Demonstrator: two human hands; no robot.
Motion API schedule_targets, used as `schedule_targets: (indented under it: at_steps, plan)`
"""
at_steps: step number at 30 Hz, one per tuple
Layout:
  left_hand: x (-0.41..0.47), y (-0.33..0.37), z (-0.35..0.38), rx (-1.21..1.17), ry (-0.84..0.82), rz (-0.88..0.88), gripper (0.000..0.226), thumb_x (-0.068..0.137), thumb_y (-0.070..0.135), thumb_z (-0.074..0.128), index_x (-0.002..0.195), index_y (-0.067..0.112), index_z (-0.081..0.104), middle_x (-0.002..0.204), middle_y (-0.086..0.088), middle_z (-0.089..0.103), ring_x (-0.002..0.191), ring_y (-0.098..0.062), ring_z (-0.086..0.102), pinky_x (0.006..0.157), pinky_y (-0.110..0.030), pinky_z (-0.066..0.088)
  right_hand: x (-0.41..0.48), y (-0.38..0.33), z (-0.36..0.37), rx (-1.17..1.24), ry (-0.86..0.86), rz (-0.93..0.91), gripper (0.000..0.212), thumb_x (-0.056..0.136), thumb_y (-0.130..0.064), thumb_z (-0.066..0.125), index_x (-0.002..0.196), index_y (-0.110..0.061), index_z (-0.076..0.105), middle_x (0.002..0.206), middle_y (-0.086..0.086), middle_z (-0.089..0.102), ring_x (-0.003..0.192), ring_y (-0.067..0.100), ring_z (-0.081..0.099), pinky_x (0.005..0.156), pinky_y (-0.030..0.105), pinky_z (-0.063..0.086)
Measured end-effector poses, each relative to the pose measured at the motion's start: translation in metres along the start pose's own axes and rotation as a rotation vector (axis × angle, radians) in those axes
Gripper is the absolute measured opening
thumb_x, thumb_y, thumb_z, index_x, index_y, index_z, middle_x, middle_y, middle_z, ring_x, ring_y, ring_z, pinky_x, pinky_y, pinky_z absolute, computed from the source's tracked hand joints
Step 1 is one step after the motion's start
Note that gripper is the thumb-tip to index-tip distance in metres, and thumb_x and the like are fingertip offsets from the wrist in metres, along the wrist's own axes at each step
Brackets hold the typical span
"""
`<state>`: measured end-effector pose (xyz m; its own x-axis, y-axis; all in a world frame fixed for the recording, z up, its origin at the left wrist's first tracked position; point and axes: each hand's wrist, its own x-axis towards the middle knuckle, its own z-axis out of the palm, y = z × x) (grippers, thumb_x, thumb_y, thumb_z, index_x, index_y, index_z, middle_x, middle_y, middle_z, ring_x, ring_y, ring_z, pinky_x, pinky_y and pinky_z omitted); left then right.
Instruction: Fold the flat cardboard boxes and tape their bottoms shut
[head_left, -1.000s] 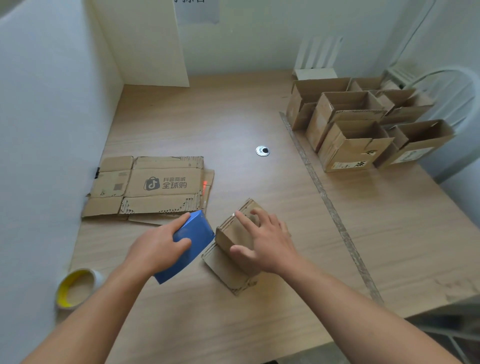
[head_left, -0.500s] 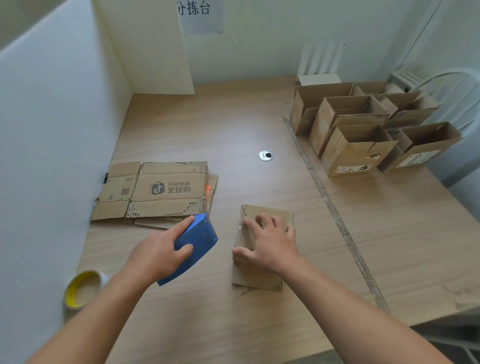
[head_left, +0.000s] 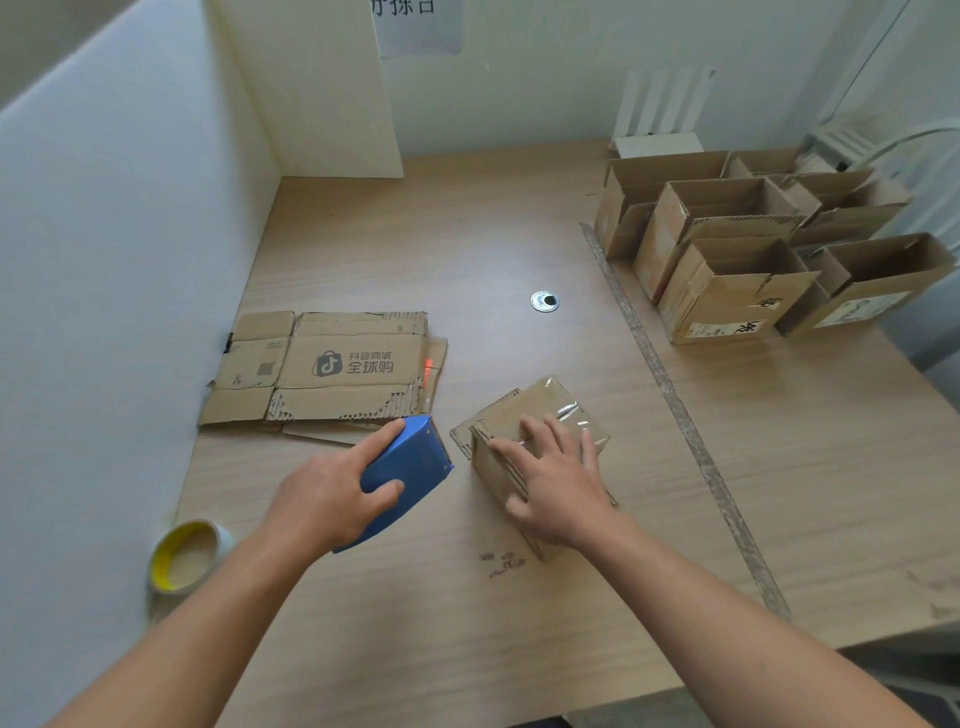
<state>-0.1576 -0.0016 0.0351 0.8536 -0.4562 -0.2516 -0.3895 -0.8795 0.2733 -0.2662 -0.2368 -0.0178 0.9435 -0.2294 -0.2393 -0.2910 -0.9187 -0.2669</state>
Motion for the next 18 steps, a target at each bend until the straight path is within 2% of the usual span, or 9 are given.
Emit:
schedule_targets:
  at_steps: [2, 4, 8, 12, 15, 18]
  plan:
    - [0.000, 0.000, 0.001, -0.009, 0.011, 0.012, 0.067, 0.092, 0.050, 0.052, 0.148, 0.057, 0.017, 0.091, 0.009, 0.059, 0.081, -0.016, 0.056, 0.068, -0.031, 0.051, -0.001, 0.001, 0.004, -0.001, 0.034, 0.044, 0.072, 0.089, -0.052, 0.056, 0.149, -0.045, 0.018, 0.162, 0.001, 0.006, 0.151, 0.025, -0.006, 0.121, 0.054, -0.007]
    - [0.001, -0.001, 0.002, -0.024, 0.016, 0.011, 0.067, 0.091, 0.051, 0.053, 0.148, 0.058, 0.018, 0.093, 0.009, 0.060, 0.082, -0.016, 0.056, 0.070, -0.032, 0.052, 0.000, 0.001, 0.005, -0.023, 0.031, 0.064, 0.075, 0.092, -0.055, 0.055, 0.153, -0.043, 0.012, 0.163, 0.002, 0.004, 0.151, 0.026, -0.006, 0.121, 0.053, -0.007]
    - [0.003, -0.004, 0.004, -0.048, 0.025, 0.015, 0.068, 0.090, 0.055, 0.056, 0.146, 0.060, 0.019, 0.097, 0.007, 0.063, 0.085, -0.017, 0.057, 0.074, -0.034, 0.053, 0.000, 0.003, 0.005, -0.079, 0.008, -0.048, 0.068, 0.097, -0.035, 0.053, 0.153, -0.042, 0.016, 0.164, -0.002, 0.004, 0.152, 0.027, -0.005, 0.121, 0.055, -0.004]
    - [0.006, -0.004, 0.006, -0.041, 0.023, 0.028, 0.068, 0.090, 0.056, 0.057, 0.146, 0.060, 0.019, 0.098, 0.007, 0.062, 0.087, -0.017, 0.057, 0.075, -0.034, 0.052, -0.005, 0.012, 0.005, -0.057, 0.000, -0.120, 0.072, 0.095, -0.012, 0.046, 0.154, -0.044, 0.020, 0.166, -0.008, 0.004, 0.152, 0.027, -0.009, 0.121, 0.053, -0.003]
    - [0.006, -0.003, 0.005, -0.019, 0.021, 0.046, 0.068, 0.090, 0.055, 0.056, 0.146, 0.061, 0.018, 0.095, 0.009, 0.059, 0.086, -0.017, 0.056, 0.072, -0.032, 0.049, -0.007, 0.016, 0.007, 0.009, -0.005, -0.143, 0.070, 0.094, -0.011, 0.048, 0.153, -0.043, 0.027, 0.166, -0.009, 0.007, 0.153, 0.024, -0.005, 0.123, 0.048, 0.009]
    - [0.006, -0.003, 0.002, 0.003, 0.020, 0.097, 0.069, 0.091, 0.054, 0.056, 0.146, 0.061, 0.016, 0.094, 0.009, 0.058, 0.083, -0.017, 0.055, 0.069, -0.029, 0.046, -0.005, 0.019, 0.010, 0.068, 0.015, -0.177, 0.064, 0.093, -0.012, 0.052, 0.148, -0.042, 0.038, 0.164, -0.008, 0.017, 0.152, 0.024, 0.003, 0.122, 0.047, 0.014]
